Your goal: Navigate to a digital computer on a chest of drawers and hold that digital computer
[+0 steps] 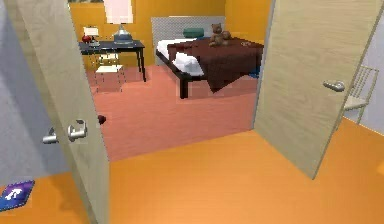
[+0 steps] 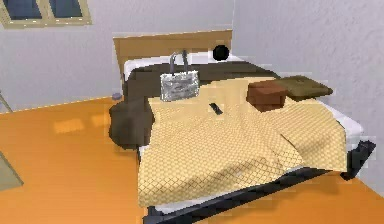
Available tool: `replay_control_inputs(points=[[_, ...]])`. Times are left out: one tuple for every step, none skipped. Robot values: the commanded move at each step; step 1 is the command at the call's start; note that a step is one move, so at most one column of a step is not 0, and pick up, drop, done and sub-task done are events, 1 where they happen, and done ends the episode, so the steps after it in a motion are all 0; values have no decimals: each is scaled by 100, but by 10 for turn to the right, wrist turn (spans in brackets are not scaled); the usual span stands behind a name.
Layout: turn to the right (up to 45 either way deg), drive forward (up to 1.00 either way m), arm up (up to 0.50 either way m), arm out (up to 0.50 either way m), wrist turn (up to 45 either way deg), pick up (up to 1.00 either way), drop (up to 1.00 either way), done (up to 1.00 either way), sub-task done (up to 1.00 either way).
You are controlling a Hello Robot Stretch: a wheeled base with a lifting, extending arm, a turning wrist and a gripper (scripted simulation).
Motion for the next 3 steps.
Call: replay_control_inputs(points=[[90, 0, 0, 0, 0, 0, 0, 0, 0], [0, 55, 0, 0, 0, 0, 0, 0, 0], [-270, 0, 0, 0, 0, 0, 0, 0, 0]])
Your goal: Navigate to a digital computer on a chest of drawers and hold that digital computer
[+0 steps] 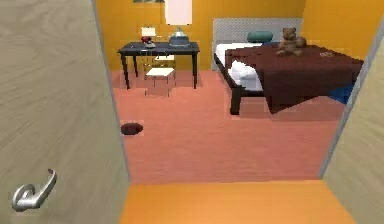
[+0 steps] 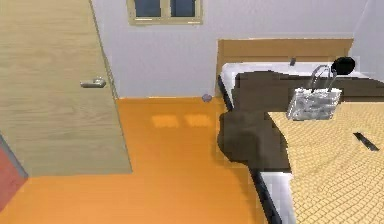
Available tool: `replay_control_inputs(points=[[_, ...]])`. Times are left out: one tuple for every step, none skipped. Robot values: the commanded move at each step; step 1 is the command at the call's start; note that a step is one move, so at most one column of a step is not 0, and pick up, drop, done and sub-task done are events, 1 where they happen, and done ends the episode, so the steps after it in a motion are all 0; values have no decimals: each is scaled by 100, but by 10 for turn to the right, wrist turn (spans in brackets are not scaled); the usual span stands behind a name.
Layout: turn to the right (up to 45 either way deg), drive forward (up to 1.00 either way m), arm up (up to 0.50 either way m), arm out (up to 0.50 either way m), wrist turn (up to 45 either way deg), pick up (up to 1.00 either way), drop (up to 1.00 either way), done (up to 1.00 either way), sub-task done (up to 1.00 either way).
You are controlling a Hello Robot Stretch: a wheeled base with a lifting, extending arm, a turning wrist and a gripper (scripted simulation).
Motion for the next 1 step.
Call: replay_control_inputs(points=[[0, 100, 0, 0, 0, 0, 0, 0, 0]])
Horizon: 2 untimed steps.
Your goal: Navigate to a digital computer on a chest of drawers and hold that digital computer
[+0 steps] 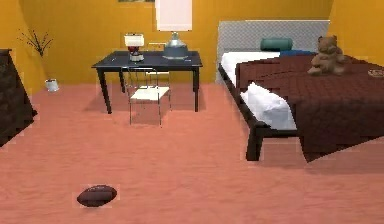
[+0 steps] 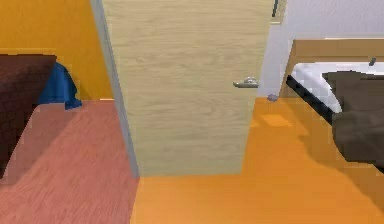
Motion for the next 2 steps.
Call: replay_control_inputs(points=[[-30, 0, 0, 0, 0, 0, 0, 0, 0], [0, 100, 0, 0, 0, 0, 0, 0, 0]])
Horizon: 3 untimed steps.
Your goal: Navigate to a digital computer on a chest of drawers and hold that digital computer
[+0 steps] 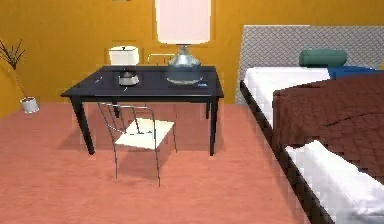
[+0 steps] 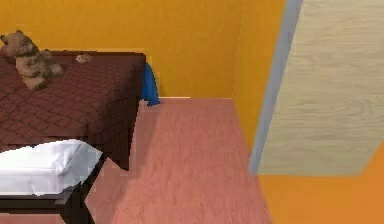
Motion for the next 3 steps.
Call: replay_control_inputs(points=[[0, 50, 0, 0, 0, 0, 0, 0, 0], [-390, 0, 0, 0, 0, 0, 0, 0, 0], [0, 45, 0, 0, 0, 0, 0, 0, 0]])
